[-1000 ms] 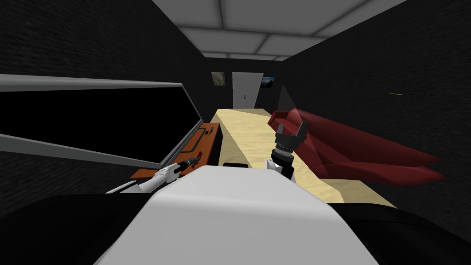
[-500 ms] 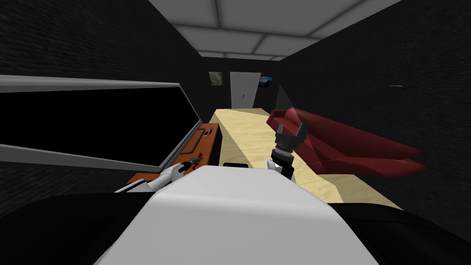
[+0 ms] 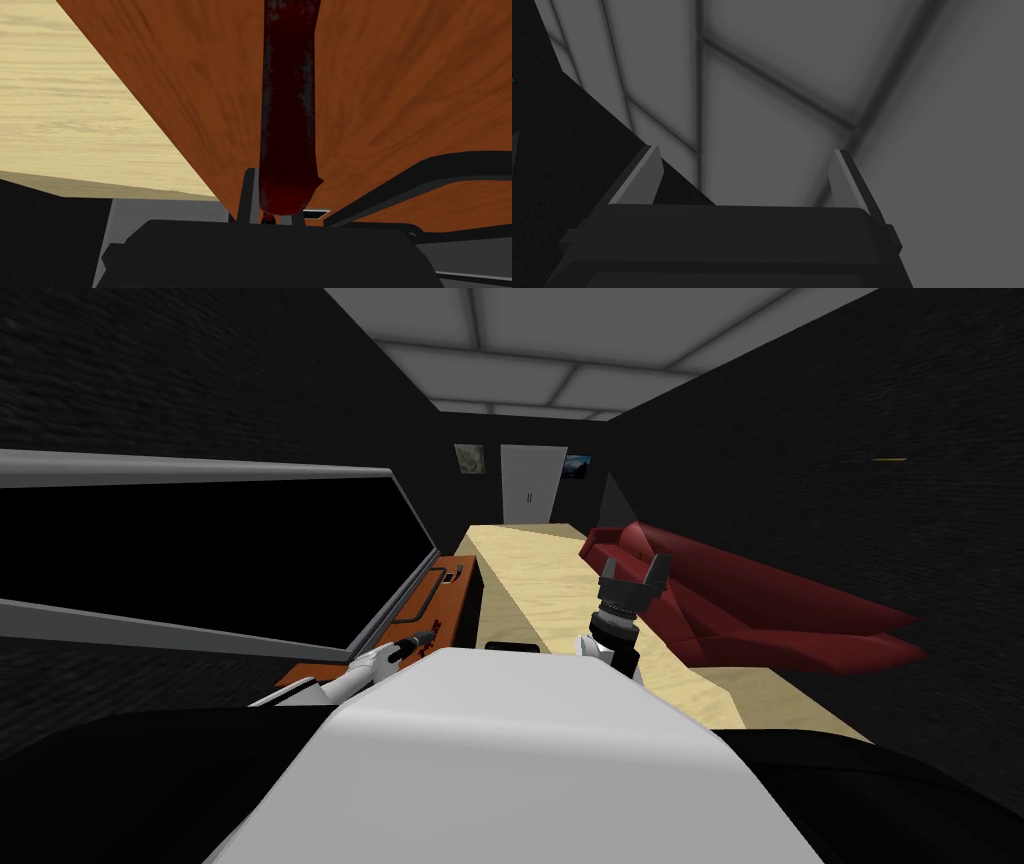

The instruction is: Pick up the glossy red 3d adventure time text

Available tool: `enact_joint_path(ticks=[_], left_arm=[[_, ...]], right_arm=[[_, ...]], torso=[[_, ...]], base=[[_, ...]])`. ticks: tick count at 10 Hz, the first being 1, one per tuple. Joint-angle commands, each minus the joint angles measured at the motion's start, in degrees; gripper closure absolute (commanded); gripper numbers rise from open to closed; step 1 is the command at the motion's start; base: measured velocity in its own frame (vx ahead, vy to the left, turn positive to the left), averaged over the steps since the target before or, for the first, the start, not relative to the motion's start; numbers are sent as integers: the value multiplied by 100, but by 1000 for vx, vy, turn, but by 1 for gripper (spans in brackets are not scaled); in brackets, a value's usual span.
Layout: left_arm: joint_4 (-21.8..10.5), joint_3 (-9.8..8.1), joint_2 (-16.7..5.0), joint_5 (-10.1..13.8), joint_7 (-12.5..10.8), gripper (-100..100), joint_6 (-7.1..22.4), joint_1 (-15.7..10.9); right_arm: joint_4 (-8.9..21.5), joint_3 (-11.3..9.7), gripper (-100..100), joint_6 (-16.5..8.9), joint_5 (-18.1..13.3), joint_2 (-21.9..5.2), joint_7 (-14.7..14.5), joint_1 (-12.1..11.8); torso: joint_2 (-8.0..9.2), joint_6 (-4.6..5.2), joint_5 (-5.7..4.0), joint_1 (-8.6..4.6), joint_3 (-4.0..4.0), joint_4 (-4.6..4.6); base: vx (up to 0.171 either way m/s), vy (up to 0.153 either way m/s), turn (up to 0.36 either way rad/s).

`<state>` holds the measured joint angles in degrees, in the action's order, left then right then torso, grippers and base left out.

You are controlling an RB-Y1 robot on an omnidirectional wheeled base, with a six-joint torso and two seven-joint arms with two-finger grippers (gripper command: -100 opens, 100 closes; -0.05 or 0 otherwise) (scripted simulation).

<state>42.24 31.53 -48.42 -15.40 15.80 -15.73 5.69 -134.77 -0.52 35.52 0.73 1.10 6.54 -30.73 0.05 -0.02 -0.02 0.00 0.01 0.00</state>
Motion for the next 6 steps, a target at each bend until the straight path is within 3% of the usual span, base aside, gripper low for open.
enact_joint_path(ticks=[1,2,4,5,6], left_arm=[[0,0,0,0,0,0,0,0],[164,42,-194,31,-50,100,-54,96],[274,94,-377,62,-111,100,-136,156],[175,89,-301,45,-84,100,-122,102],[173,94,-311,45,-90,0,-140,105]], right_arm=[[0,0,0,0,0,0,0,0],[0,0,0,0,0,0,0,0],[0,0,0,0,0,1,0,0],[0,-1,0,0,0,1,0,0],[0,0,0,0,0,0,0,0]], torso=[[0,0,0,0,0,0],[0,0,0,0,0,0],[1,-6,-5,-24,0,-2],[-2,-3,-7,-28,-1,-1],[-2,-1,-3,-17,-1,0]], base=[[0,0,0],[12,-42,106],[11,-72,94],[7,-32,15],[0,-7,-2]])
